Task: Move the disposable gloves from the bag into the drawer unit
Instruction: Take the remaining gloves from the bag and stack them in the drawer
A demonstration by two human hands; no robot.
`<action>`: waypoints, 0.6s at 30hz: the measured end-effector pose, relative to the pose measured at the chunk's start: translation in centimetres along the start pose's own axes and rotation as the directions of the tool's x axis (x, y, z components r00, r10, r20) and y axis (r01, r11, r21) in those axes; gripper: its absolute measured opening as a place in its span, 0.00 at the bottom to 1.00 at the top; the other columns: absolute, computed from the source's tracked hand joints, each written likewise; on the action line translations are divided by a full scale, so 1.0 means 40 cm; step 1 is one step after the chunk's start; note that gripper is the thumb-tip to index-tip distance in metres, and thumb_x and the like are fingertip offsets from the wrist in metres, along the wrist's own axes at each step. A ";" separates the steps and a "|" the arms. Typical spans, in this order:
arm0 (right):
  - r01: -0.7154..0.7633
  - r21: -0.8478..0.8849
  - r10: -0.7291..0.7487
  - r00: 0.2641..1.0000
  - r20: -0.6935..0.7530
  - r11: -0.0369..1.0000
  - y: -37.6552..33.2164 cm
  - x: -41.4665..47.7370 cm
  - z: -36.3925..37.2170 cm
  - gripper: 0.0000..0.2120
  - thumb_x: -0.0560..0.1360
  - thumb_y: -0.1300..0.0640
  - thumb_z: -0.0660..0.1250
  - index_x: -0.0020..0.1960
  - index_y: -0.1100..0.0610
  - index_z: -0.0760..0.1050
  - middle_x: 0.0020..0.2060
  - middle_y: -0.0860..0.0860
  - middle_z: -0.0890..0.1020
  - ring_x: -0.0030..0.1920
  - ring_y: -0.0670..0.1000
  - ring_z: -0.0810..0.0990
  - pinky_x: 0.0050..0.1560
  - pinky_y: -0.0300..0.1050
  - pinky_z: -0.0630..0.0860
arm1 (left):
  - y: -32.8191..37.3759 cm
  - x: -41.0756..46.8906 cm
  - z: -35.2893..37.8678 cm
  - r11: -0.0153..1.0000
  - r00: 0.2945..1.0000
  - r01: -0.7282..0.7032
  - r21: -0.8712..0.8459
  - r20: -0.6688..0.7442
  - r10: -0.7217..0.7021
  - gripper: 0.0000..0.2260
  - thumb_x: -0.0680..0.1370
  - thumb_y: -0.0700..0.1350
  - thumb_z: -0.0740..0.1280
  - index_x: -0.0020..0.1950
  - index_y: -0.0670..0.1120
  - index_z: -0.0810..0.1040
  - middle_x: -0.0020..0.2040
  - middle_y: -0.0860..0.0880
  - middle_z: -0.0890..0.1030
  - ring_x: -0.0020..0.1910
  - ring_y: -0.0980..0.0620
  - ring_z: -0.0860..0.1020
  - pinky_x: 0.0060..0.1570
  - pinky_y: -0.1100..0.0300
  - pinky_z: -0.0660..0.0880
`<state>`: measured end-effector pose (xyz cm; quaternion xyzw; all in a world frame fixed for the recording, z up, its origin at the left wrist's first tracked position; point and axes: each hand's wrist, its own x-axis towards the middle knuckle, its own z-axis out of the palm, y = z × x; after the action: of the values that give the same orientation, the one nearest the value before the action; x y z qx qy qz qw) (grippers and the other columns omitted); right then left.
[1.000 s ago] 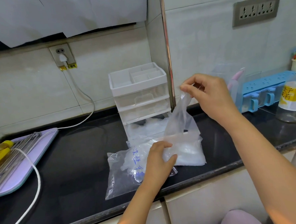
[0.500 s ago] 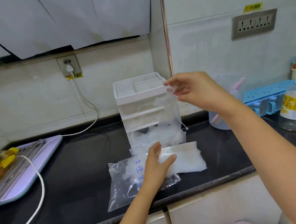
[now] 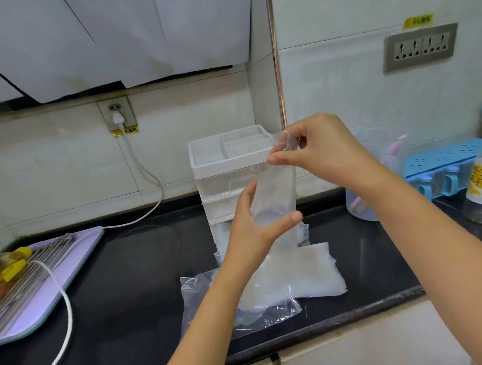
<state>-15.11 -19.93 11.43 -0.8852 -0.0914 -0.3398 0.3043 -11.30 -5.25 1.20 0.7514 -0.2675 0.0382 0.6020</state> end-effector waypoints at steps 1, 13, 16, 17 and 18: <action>-0.014 0.006 0.014 1.000 0.004 1.000 0.005 0.004 0.002 0.09 0.69 0.52 0.75 0.42 0.59 0.83 0.28 0.40 0.75 0.27 0.31 0.72 0.29 0.24 0.65 | -0.005 0.002 0.004 1.000 1.000 0.002 0.007 -0.011 -0.002 0.32 0.65 0.58 0.76 0.66 0.62 0.67 0.63 0.66 0.70 0.61 0.67 0.69 0.54 0.70 0.66; -0.332 0.278 0.270 0.933 0.238 0.901 0.137 0.018 0.076 0.15 0.69 0.47 0.73 0.42 0.60 0.82 0.31 0.48 0.79 0.30 0.38 0.75 0.33 0.25 0.69 | -0.044 0.083 -0.099 0.965 0.985 0.138 -0.225 -0.074 -0.158 0.10 0.78 0.44 0.66 0.40 0.40 0.76 0.34 0.43 0.71 0.32 0.51 0.67 0.36 0.60 0.67; -0.424 0.306 0.313 0.883 0.350 0.852 0.174 0.021 0.106 0.13 0.69 0.49 0.75 0.35 0.58 0.80 0.28 0.46 0.80 0.34 0.39 0.77 0.41 0.34 0.71 | -0.056 0.133 -0.141 0.983 0.983 0.179 -0.052 -0.037 -0.181 0.12 0.77 0.46 0.69 0.35 0.42 0.76 0.32 0.46 0.73 0.31 0.54 0.71 0.41 0.60 0.69; -0.441 0.312 0.314 0.869 0.382 0.842 0.188 0.022 0.118 0.12 0.69 0.50 0.75 0.33 0.56 0.78 0.29 0.42 0.80 0.37 0.39 0.79 0.45 0.36 0.72 | -0.059 0.148 -0.154 0.983 0.983 0.181 0.040 -0.022 -0.180 0.13 0.76 0.46 0.69 0.34 0.43 0.76 0.30 0.48 0.74 0.31 0.55 0.71 0.40 0.63 0.70; -0.455 0.327 0.312 0.859 0.406 0.828 0.203 0.026 0.134 0.11 0.68 0.51 0.75 0.33 0.55 0.77 0.32 0.41 0.82 0.41 0.41 0.81 0.49 0.38 0.72 | -0.061 0.164 -0.164 0.975 0.983 0.181 0.126 -0.009 -0.181 0.14 0.76 0.47 0.69 0.33 0.43 0.75 0.28 0.51 0.73 0.28 0.56 0.70 0.35 0.66 0.69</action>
<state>-8.43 -23.25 5.12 -0.8452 -0.0289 -0.0879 0.5264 -2.87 -1.20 3.30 0.8091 -0.1958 -0.0010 0.5541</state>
